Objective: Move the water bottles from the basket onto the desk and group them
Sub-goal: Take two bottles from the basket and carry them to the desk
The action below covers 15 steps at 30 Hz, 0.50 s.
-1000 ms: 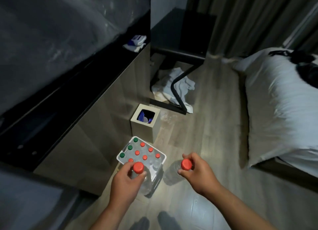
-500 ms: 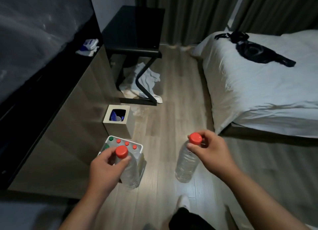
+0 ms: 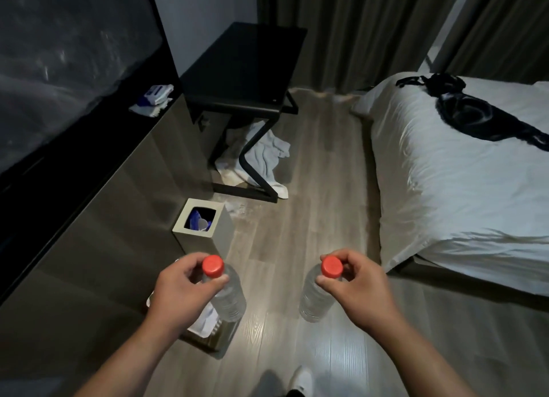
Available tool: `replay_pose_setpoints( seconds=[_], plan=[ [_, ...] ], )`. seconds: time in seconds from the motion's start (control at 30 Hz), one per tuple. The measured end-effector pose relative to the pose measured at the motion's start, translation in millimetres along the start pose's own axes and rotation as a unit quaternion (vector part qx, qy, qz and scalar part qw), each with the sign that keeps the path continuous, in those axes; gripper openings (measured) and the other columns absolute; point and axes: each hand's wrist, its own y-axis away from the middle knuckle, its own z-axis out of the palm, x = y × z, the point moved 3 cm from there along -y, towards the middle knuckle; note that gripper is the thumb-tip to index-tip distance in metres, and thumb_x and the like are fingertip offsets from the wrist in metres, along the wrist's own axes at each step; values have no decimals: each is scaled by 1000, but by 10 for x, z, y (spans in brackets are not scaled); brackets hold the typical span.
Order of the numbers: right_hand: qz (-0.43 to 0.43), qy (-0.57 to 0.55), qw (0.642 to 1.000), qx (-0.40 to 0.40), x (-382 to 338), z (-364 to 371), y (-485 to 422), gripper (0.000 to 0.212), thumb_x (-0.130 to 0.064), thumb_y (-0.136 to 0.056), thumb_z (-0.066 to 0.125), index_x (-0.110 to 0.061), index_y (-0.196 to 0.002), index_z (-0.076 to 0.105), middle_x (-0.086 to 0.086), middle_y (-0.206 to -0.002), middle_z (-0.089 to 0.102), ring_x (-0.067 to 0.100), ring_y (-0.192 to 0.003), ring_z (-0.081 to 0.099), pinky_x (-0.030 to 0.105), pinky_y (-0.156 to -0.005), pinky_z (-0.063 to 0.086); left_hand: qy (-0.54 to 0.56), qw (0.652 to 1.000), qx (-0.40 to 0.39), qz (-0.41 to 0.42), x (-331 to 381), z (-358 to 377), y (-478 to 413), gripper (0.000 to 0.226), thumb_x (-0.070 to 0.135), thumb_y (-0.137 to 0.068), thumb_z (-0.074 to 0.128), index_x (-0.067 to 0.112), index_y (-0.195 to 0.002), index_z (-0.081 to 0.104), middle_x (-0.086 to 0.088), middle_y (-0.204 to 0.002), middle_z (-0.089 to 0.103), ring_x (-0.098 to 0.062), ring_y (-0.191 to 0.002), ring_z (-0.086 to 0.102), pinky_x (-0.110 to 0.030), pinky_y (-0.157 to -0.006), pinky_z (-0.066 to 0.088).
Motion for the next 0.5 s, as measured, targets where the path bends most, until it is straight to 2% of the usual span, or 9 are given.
replay_pose_setpoints(
  seconds=[0.1,0.23,0.27,0.33,0.4,0.5],
  plan=[
    [-12,13,1000,-14,5,-135,-346,28,-15,-67,84,-30,-85,68,-10,-91,74,3,-88,68,29,-85,56,5,1000,17,16,213,158,-228,39,7,-65,85,39,-83,70,9,-87,73,-13,-84,68,-29,-79,54],
    [-20,26,999,-25,-46,-292,-829,28,-17,-70,84,-31,-88,67,-12,-90,72,0,-88,66,24,-84,54,17,999,26,11,416,400,-548,31,5,-67,83,31,-80,73,-3,-82,72,-22,-82,69,-17,-56,56],
    [-21,27,999,-26,-65,-315,-950,28,-16,-70,83,-31,-87,67,-11,-90,73,0,-88,66,25,-84,54,20,1000,22,9,463,442,-627,30,6,-67,83,31,-81,73,-4,-83,72,-24,-83,69,-21,-58,58],
    [-26,23,999,-26,-109,-353,-1211,28,-17,-69,84,-31,-86,67,-11,-90,73,2,-87,68,27,-84,55,20,1000,18,10,562,504,-823,31,9,-68,83,34,-83,72,-1,-85,72,-19,-85,69,-33,-73,60],
    [-27,26,999,-28,-141,-380,-1531,27,-18,-70,84,-31,-87,67,-10,-89,73,4,-86,68,28,-83,55,23,1000,20,6,635,557,-1080,34,10,-68,83,37,-85,71,6,-87,73,-14,-87,68,-34,-82,56],
    [-19,30,999,-31,-152,-383,-2046,27,-17,-69,84,-31,-85,67,-10,-89,73,5,-86,69,30,-83,56,18,1000,21,1,687,699,-1572,33,11,-66,85,36,-84,72,10,-85,73,-15,-86,68,-33,-82,55]
  ],
)
